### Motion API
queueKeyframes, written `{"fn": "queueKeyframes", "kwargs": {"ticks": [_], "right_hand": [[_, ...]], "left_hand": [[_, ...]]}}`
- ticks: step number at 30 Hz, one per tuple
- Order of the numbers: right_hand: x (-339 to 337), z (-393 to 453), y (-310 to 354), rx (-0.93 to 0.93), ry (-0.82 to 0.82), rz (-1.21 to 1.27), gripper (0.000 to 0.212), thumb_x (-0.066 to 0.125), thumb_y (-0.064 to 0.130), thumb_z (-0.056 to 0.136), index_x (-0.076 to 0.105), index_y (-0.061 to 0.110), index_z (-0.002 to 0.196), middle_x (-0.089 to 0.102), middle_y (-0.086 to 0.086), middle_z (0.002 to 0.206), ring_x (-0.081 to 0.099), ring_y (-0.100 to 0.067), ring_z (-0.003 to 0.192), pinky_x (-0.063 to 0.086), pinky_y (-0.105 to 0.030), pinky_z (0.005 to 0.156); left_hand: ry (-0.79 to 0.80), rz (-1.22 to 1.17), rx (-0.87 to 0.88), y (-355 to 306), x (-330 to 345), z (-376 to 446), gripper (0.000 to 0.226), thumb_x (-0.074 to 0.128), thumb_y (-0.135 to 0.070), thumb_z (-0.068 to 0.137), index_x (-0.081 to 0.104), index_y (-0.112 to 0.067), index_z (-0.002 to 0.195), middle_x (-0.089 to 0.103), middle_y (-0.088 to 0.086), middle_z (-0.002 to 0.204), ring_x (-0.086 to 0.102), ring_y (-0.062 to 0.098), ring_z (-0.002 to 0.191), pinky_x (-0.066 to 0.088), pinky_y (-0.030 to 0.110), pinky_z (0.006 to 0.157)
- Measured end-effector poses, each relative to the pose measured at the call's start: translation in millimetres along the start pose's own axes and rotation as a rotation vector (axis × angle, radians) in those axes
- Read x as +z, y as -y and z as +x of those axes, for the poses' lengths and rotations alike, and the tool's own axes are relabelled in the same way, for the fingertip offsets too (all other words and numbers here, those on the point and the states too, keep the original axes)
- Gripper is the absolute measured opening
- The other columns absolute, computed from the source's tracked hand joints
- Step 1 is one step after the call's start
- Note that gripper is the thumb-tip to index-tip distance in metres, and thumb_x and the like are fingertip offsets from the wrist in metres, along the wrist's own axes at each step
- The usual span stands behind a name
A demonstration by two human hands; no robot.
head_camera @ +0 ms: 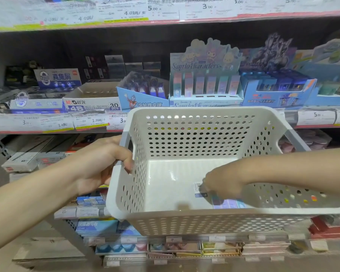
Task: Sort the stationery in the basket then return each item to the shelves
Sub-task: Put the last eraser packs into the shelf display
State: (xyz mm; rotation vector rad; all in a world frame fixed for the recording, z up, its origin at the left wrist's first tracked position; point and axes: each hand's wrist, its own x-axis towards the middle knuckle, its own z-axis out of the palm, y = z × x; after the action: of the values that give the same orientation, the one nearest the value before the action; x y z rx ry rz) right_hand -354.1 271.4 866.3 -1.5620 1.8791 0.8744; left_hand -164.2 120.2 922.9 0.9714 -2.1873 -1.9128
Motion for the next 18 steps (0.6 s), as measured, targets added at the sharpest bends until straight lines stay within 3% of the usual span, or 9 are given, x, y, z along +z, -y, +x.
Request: {"fn": "queueKeyframes", "kwargs": {"ticks": [2,4,7,9,12,15,18], "right_hand": [[3,4,-1,-0.009,-0.030,-0.018,0.007,0.056,0.013,0.090,0.059,0.006,0.092,0.044,-0.007,0.075,0.041,-0.025,0.073,0.025,-0.026,0.049],[3,2,0,-0.008,-0.072,-0.002,0.016,0.058,0.015,0.088,0.050,0.010,0.075,0.041,-0.005,0.069,0.038,-0.025,0.067,0.025,-0.027,0.049],[-1,0,-5,-0.020,-0.165,0.154,0.017,0.069,0.020,0.082,0.053,0.015,0.078,0.052,0.000,0.075,0.045,-0.016,0.067,0.030,-0.021,0.050],[-1,1,-9,-0.050,-0.185,0.347,0.023,0.076,0.016,0.076,0.054,0.018,0.072,0.057,0.006,0.063,0.052,-0.009,0.061,0.037,-0.017,0.053],[-5,-2,-11,-0.098,-0.185,0.603,0.029,0.075,0.005,0.077,0.050,0.017,0.068,0.056,0.011,0.042,0.058,-0.011,0.054,0.045,-0.019,0.055],[-24,-21,-14,-0.167,-0.367,0.713,0.025,0.068,0.001,0.083,0.051,0.016,0.072,0.061,-0.002,0.061,0.056,-0.009,0.050,0.047,-0.017,0.050],[-52,-53,-27,-0.216,-0.708,0.744,0.013,0.061,0.005,0.088,0.058,0.016,0.081,0.065,-0.016,0.082,0.061,-0.016,0.064,0.054,-0.026,0.066]], "left_hand": [[-0.005,-0.007,0.001,0,0,0,0.053,0.053,0.001,0.043,0.069,-0.010,0.092,0.066,0.018,0.083,0.058,0.032,0.076,0.045,0.042,0.077],[0.001,-0.015,0.005,-1,0,-2,0.051,0.054,0.001,0.039,0.071,-0.013,0.085,0.066,0.017,0.080,0.059,0.030,0.072,0.046,0.041,0.076],[-0.009,-0.014,0.002,-1,1,-1,0.062,0.056,0.001,0.036,0.066,-0.006,0.097,0.064,0.020,0.084,0.057,0.033,0.078,0.042,0.045,0.082],[-0.013,-0.017,-0.002,-1,3,0,0.063,0.053,0.002,0.041,0.064,-0.004,0.103,0.064,0.020,0.083,0.056,0.034,0.078,0.044,0.045,0.082],[-0.022,-0.023,-0.005,-1,2,2,0.062,0.053,0.001,0.042,0.065,-0.005,0.103,0.064,0.017,0.076,0.055,0.030,0.069,0.040,0.038,0.072],[-0.014,-0.034,-0.020,-2,3,1,0.064,0.057,0.001,0.037,0.066,-0.007,0.101,0.064,0.018,0.078,0.055,0.032,0.074,0.038,0.042,0.075],[0.004,-0.038,-0.023,-1,3,2,0.062,0.055,0.000,0.041,0.066,-0.008,0.102,0.066,0.018,0.079,0.059,0.031,0.067,0.040,0.042,0.073]]}}
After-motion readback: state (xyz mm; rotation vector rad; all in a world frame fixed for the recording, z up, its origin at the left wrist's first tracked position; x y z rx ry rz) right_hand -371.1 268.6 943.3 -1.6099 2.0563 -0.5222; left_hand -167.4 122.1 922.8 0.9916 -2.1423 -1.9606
